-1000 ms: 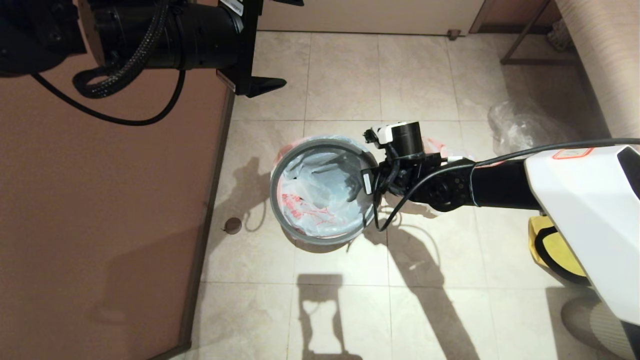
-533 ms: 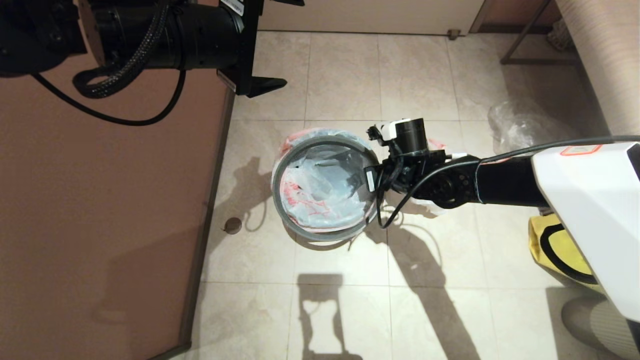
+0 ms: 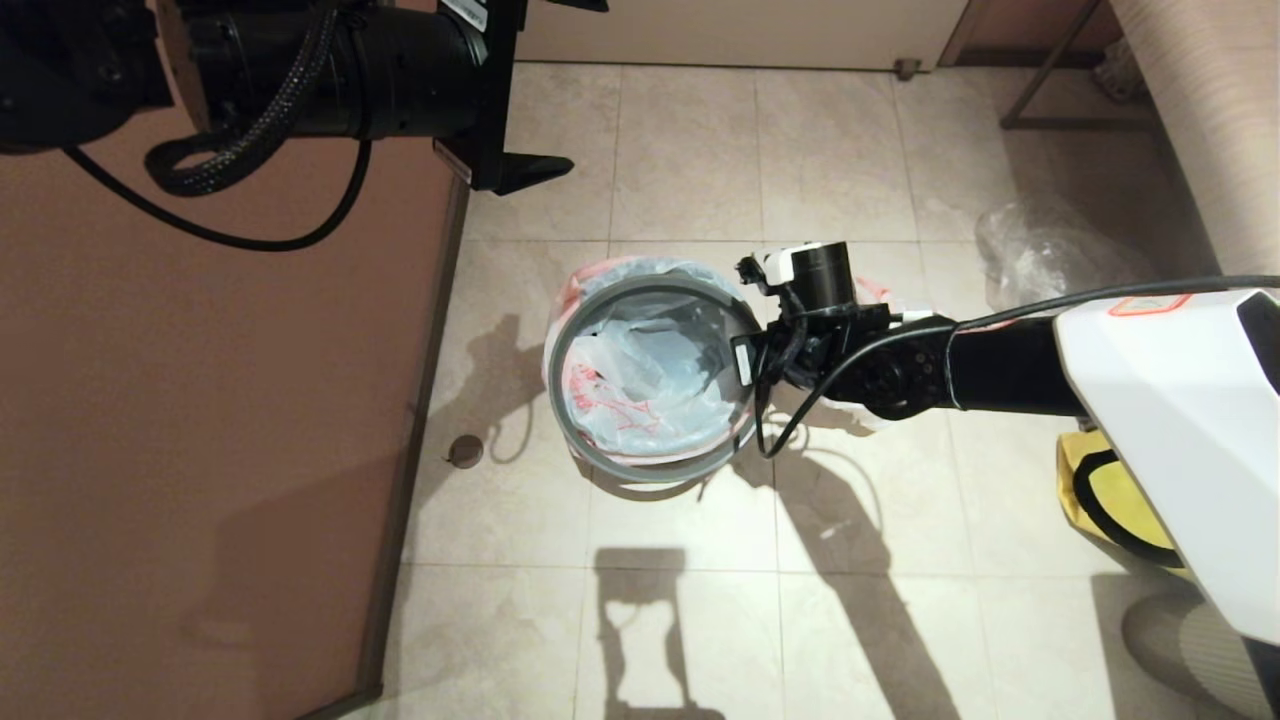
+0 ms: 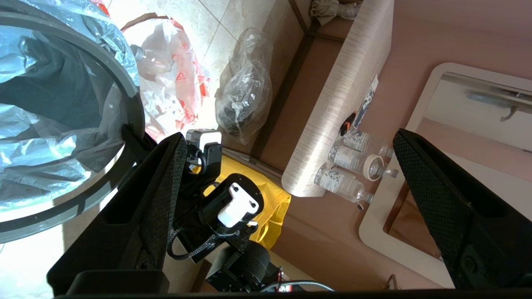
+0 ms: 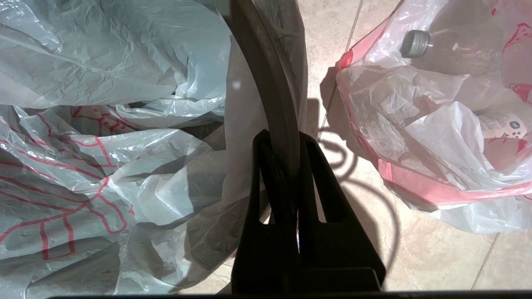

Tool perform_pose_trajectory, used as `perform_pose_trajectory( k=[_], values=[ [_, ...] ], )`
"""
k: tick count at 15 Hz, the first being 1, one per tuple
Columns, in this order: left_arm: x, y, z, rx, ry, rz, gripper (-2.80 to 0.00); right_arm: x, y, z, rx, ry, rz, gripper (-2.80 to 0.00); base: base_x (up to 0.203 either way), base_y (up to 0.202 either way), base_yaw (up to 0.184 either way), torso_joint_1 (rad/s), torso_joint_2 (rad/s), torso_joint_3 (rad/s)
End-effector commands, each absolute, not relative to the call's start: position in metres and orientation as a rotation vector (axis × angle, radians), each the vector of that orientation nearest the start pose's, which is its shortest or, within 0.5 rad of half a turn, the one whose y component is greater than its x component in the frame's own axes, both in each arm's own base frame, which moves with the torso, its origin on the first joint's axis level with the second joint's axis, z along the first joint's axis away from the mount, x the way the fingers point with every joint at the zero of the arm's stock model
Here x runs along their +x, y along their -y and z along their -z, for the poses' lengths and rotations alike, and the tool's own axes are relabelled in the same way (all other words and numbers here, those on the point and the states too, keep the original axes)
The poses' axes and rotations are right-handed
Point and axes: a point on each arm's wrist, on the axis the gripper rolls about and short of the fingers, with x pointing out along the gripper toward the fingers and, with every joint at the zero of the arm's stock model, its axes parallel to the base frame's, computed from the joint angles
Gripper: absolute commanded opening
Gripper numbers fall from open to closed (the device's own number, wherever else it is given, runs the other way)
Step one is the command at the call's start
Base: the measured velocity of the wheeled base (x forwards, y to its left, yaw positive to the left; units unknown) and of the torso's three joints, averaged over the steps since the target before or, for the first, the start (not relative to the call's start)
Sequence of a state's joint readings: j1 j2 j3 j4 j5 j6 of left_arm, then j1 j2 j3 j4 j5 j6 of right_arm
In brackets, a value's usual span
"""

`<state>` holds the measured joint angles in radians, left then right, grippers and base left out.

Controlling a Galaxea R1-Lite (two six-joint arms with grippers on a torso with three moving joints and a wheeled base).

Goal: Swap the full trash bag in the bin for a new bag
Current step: Place the trash can ring on the trash can

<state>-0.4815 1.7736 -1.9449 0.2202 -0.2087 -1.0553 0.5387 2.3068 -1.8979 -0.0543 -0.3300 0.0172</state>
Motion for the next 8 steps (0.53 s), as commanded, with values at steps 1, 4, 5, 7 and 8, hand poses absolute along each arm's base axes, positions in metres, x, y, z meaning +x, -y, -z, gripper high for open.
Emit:
perform_pose_trajectory(
  k=[1,4,5,7,8],
  values=[
    [0.283,0.153,-0.393,-1.010,-0.412,0.597,0.00,0.424,-0.243,-0.182,-0.136,-0.334,-0.199,-2.80,0.000,0.000,0.000,0.000,0.00,0.000],
    [0.283,0.153,-0.393,-1.010,-0.412,0.597,0.00,0.426,-0.245,-0.181,-0.133,-0.329,-0.203,-2.80,0.000,0.000,0.000,0.000,0.00,0.000],
    [0.283,0.153,-0.393,-1.010,-0.411,0.598,0.00,0.427,-0.246,-0.184,-0.129,-0.321,-0.205,-2.80,0.000,0.000,0.000,0.000,0.00,0.000],
    [0.283,0.153,-0.393,-1.011,-0.411,0.598,0.00,0.426,-0.248,-0.191,-0.120,-0.302,-0.210,-2.80,0.000,0.000,0.000,0.000,0.00,0.000],
    [0.282,0.153,-0.393,-1.010,-0.411,0.599,0.00,0.426,-0.248,-0.192,-0.120,-0.300,-0.209,-2.80,0.000,0.000,0.000,0.000,0.00,0.000]
  ],
)
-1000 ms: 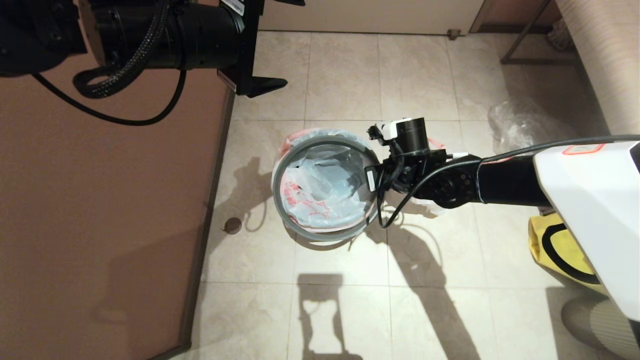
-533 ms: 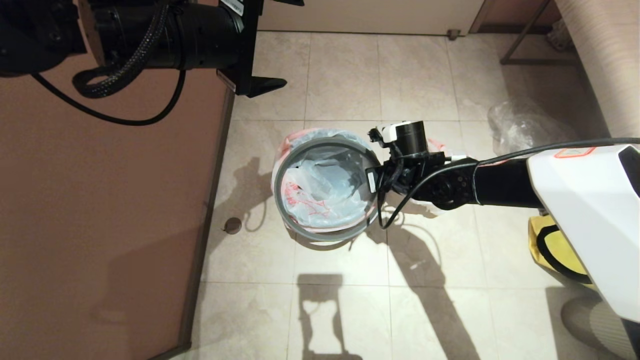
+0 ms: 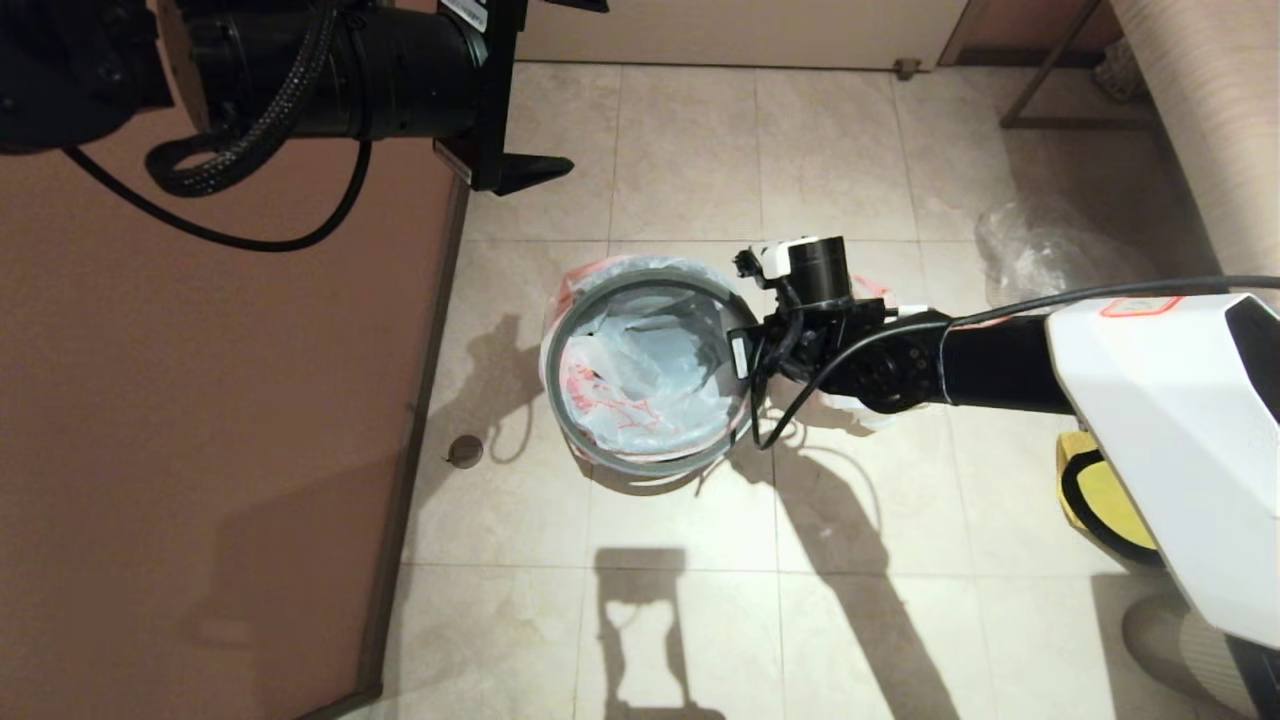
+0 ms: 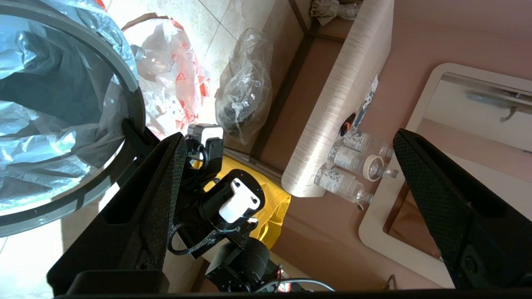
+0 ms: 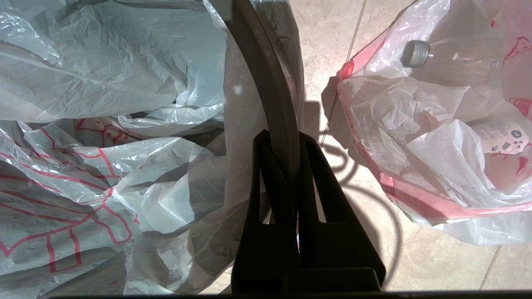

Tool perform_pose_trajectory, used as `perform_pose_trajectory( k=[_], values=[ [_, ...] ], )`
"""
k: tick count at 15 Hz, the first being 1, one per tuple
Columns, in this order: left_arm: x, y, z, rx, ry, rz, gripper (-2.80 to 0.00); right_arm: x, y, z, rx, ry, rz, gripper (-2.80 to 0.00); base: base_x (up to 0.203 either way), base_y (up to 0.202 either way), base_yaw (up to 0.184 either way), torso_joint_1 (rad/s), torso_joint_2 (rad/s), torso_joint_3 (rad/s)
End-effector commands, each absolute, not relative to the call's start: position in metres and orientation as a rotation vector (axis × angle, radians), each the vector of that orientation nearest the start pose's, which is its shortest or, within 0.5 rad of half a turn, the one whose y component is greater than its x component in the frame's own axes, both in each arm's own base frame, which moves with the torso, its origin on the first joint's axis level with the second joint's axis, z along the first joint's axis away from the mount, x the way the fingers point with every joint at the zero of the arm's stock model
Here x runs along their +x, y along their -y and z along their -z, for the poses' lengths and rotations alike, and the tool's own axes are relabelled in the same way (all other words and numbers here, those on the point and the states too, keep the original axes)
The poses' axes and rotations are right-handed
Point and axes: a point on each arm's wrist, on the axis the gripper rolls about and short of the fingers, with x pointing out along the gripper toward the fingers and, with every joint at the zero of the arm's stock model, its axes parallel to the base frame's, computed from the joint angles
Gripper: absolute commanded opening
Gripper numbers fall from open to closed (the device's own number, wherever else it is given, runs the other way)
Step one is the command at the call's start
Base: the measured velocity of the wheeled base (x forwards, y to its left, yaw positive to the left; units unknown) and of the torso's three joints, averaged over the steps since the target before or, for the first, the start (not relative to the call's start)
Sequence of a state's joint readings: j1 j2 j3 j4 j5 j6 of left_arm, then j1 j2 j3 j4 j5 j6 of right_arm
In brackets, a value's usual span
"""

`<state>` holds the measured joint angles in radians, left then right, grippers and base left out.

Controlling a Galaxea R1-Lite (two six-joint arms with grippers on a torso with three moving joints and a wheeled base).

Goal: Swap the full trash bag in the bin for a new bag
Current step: Place the trash can ring on the trash can

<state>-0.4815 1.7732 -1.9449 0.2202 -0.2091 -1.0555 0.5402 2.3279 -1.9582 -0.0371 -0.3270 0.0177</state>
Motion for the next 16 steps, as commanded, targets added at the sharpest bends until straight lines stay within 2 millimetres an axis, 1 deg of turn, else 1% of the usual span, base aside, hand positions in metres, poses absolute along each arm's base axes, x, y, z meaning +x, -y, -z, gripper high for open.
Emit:
perform_pose_trajectory(
  k=[1,3,6,9,11,16],
  values=[
    [0.282,0.153,-0.394,-1.012,-0.409,0.599,0.00,0.426,-0.248,-0.191,-0.125,-0.307,-0.209,-2.80,0.000,0.000,0.000,0.000,0.00,0.000],
    [0.281,0.152,-0.395,-1.011,-0.407,0.600,0.00,0.424,-0.247,-0.194,-0.127,-0.317,-0.209,-2.80,0.000,0.000,0.000,0.000,0.00,0.000],
    [0.280,0.152,-0.395,-1.012,-0.406,0.602,0.00,0.416,-0.247,-0.206,-0.123,-0.302,-0.217,-2.80,0.000,0.000,0.000,0.000,0.00,0.000],
    [0.280,0.151,-0.396,-1.013,-0.404,0.600,0.00,0.411,-0.250,-0.214,-0.121,-0.293,-0.227,-2.80,0.000,0.000,0.000,0.000,0.00,0.000],
    [0.279,0.150,-0.397,-1.014,-0.400,0.601,0.00,0.412,-0.250,-0.214,-0.117,-0.285,-0.229,-2.80,0.000,0.000,0.000,0.000,0.00,0.000],
    [0.279,0.150,-0.397,-1.014,-0.400,0.601,0.00,0.424,-0.249,-0.203,-0.103,-0.267,-0.227,-2.80,0.000,0.000,0.000,0.000,0.00,0.000]
  ],
)
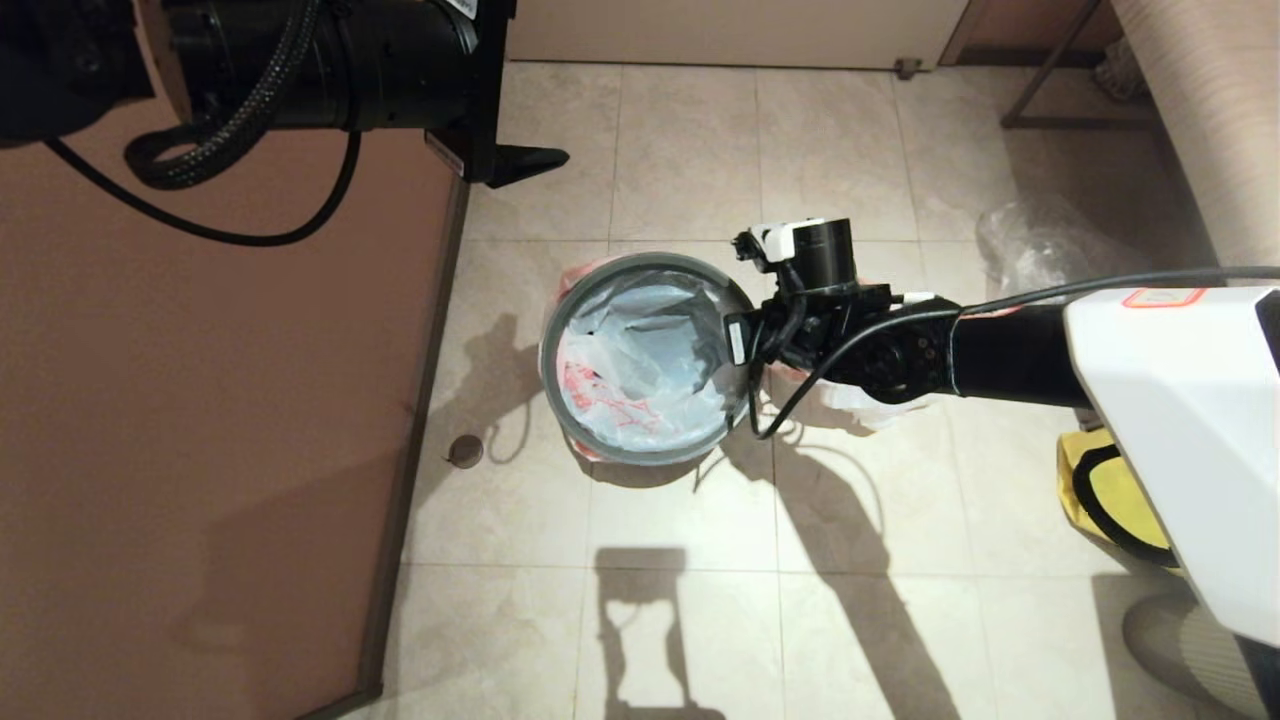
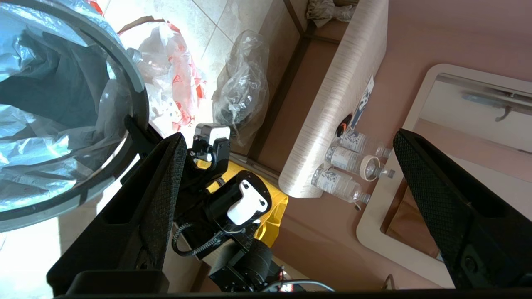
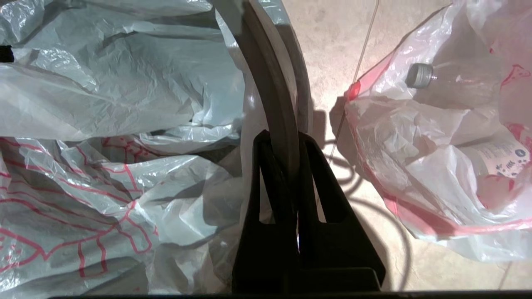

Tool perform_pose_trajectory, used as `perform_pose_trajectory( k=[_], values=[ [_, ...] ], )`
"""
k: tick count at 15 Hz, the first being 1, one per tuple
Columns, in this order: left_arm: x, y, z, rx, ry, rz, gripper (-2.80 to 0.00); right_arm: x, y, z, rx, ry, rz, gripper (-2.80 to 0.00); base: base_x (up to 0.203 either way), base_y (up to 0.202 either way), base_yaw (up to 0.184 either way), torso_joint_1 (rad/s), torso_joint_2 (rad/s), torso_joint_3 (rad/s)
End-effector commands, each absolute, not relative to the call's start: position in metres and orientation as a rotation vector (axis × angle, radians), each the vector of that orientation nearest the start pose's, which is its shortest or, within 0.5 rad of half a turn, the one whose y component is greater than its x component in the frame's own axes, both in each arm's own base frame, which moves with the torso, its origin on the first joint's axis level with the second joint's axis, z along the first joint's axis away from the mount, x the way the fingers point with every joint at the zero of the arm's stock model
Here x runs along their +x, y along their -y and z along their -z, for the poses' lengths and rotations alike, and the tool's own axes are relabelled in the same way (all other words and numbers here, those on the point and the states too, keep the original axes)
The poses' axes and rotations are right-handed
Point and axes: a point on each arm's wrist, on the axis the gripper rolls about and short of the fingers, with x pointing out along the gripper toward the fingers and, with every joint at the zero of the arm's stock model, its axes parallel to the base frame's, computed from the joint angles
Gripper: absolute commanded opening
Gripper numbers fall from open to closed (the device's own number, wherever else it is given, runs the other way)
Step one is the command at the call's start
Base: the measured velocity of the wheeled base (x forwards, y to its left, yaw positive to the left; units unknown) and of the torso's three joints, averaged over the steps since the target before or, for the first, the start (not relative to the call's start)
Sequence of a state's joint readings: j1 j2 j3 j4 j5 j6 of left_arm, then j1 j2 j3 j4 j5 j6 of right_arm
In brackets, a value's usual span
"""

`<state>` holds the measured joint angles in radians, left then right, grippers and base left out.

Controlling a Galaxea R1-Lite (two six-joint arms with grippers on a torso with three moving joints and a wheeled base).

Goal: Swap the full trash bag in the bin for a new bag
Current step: Place the trash can ring on the trash can

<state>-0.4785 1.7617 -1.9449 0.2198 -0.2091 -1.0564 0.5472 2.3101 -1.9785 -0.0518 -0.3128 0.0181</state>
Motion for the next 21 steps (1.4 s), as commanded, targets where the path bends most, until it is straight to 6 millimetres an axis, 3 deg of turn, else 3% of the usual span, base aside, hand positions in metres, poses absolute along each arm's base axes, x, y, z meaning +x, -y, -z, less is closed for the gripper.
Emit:
perform_pose_trajectory(
  k=[1,13,21],
  values=[
    [0.280,0.150,-0.397,-1.014,-0.399,0.599,0.00,0.425,-0.250,-0.202,-0.099,-0.259,-0.229,-2.80,0.000,0.000,0.000,0.000,0.00,0.000],
    [0.280,0.150,-0.397,-1.014,-0.399,0.599,0.00,0.440,-0.250,-0.179,-0.129,-0.252,-0.229,-2.80,0.000,0.000,0.000,0.000,0.00,0.000],
    [0.279,0.150,-0.396,-1.013,-0.400,0.601,0.00,0.428,-0.256,-0.201,-0.118,-0.194,-0.219,-2.80,0.000,0.000,0.000,0.000,0.00,0.000]
  ],
)
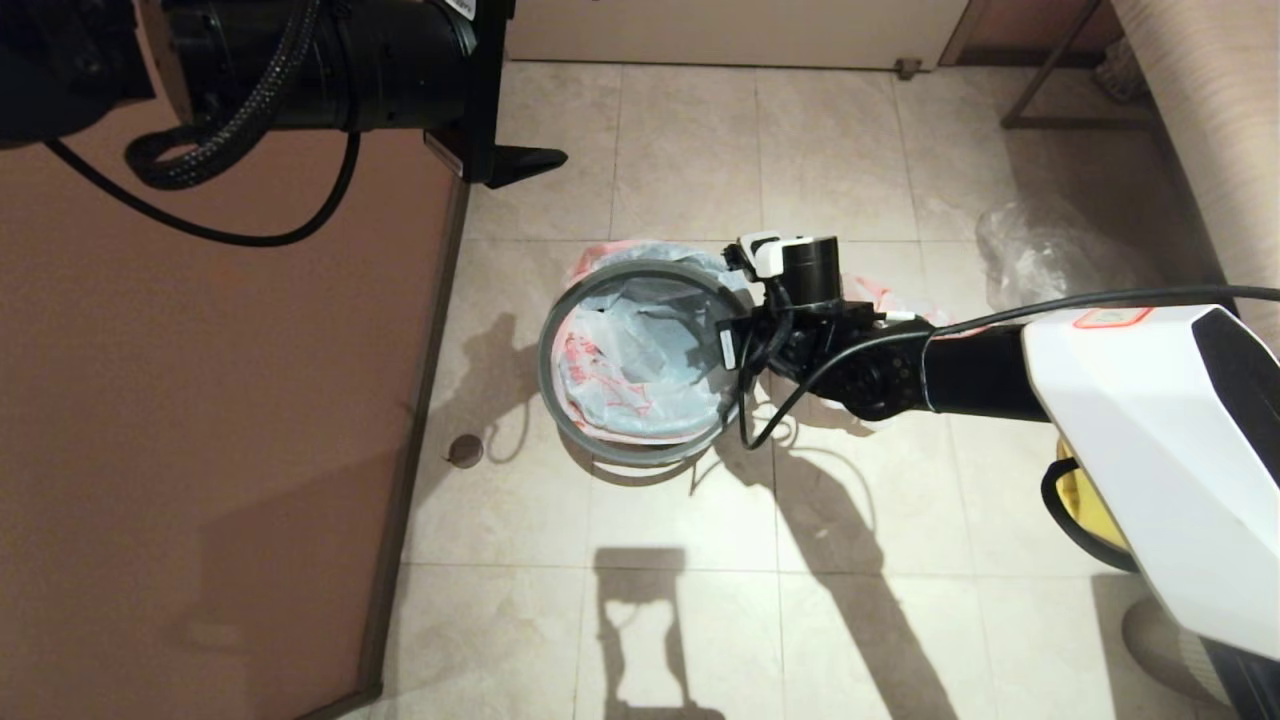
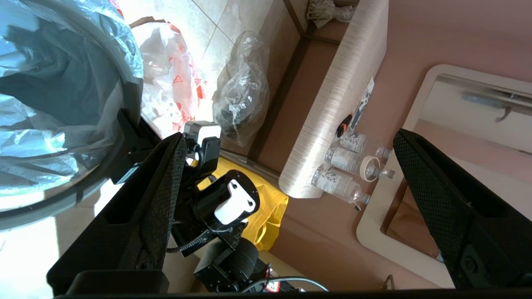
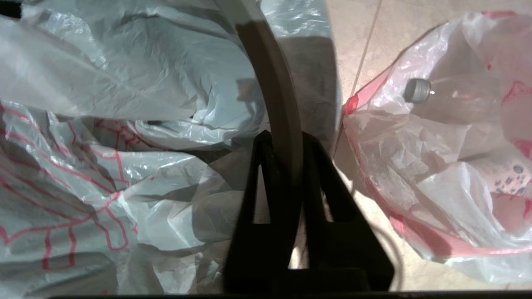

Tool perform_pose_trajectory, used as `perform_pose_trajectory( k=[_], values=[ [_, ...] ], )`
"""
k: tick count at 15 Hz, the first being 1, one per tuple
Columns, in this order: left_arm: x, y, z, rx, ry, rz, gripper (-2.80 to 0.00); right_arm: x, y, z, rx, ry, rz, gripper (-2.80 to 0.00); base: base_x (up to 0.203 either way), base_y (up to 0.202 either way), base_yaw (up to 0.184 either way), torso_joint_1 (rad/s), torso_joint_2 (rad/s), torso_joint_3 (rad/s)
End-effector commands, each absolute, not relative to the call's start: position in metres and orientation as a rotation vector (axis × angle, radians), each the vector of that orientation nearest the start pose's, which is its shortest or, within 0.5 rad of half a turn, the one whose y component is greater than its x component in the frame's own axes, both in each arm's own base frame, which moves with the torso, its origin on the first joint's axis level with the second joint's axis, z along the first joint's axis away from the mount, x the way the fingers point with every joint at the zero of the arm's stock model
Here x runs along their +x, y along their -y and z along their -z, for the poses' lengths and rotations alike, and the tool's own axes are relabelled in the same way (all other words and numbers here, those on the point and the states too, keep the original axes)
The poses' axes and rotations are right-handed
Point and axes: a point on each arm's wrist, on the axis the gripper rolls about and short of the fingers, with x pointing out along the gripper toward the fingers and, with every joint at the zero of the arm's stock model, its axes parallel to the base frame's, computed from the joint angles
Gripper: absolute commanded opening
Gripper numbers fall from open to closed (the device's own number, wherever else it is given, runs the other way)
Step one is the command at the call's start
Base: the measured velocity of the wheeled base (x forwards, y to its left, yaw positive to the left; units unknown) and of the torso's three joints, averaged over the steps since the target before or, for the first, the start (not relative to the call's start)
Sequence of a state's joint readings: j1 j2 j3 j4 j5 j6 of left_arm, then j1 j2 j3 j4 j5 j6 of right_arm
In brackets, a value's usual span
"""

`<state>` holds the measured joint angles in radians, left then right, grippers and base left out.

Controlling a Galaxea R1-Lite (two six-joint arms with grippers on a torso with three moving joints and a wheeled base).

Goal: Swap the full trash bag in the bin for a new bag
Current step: Place the trash can ring on the trash can

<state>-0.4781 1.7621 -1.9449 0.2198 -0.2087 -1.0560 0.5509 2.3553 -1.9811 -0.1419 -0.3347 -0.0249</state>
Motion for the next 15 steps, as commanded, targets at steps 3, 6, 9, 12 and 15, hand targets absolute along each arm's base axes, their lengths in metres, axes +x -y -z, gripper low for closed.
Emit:
perform_pose_trajectory(
  k=[3,6,9,12,15],
  values=[
    [0.279,0.150,-0.397,-1.036,-0.408,0.597,0.00,0.430,-0.253,-0.202,-0.115,-0.189,-0.210,0.00,0.000,0.000,0.000,0.000,0.00,0.000],
    [0.280,0.151,-0.396,-1.012,-0.401,0.600,0.00,0.435,-0.249,-0.205,-0.090,-0.139,-0.200,0.00,0.000,0.000,0.000,0.000,0.00,0.000],
    [0.280,0.151,-0.396,-1.012,-0.403,0.599,0.00,0.433,-0.247,-0.207,-0.094,-0.141,-0.166,0.00,0.000,0.000,0.000,0.000,0.00,0.000],
    [0.280,0.151,-0.396,-1.012,-0.403,0.599,0.00,0.433,-0.249,-0.203,-0.111,-0.147,-0.153,0.00,0.000,0.000,0.000,0.000,0.00,0.000],
    [0.280,0.151,-0.396,-1.012,-0.403,0.599,0.00,0.435,-0.252,-0.197,-0.121,-0.156,-0.156,-2.80,0.000,0.000,0.000,0.000,0.00,0.000]
  ],
)
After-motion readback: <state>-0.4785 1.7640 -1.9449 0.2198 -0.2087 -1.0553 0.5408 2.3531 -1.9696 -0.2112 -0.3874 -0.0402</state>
